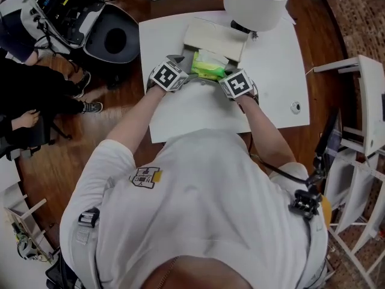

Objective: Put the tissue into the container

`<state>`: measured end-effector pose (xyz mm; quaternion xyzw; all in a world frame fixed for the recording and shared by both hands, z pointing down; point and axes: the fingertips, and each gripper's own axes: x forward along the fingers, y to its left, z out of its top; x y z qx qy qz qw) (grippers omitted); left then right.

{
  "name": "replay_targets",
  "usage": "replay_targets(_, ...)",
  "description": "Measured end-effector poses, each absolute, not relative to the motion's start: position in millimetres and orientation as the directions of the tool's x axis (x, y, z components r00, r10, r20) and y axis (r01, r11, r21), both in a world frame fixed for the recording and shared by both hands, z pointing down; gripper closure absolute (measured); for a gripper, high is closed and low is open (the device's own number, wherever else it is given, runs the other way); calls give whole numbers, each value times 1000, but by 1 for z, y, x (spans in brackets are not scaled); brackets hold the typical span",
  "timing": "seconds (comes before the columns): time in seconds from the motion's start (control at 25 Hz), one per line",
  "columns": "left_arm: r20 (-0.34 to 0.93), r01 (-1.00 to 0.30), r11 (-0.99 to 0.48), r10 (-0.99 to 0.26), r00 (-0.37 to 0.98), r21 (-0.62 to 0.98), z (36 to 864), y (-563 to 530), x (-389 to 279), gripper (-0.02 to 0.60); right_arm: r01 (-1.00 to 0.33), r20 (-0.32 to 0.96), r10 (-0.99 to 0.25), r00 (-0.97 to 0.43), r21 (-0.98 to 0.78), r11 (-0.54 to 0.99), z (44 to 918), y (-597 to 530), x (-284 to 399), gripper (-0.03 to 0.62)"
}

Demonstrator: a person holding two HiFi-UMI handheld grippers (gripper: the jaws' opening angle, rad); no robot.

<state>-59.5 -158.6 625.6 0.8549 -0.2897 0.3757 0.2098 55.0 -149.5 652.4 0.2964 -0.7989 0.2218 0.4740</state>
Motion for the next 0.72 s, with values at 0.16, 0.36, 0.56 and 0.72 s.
replay_targets(0.16,703,-692,-707,-417,576,147,607,-168,-61,238,-722,845,-306,-438,-128,680,631,-171,69,430)
replay_targets(0.36,606,-726,-662,-505,615,186,592,-134,-70,238,-752,727,-453,-516,-131,647,594,-159,70,464)
replay_targets(0.56,553,-701,-670,-497,669,245,591,-93,-55,244,-753,653,-509,-561,-146,642,576,-126,73,499)
replay_targets(0.72,542,-671,-690,-467,698,270,594,-54,-51,301,-724,667,-471,-577,-151,673,585,-79,59,513)
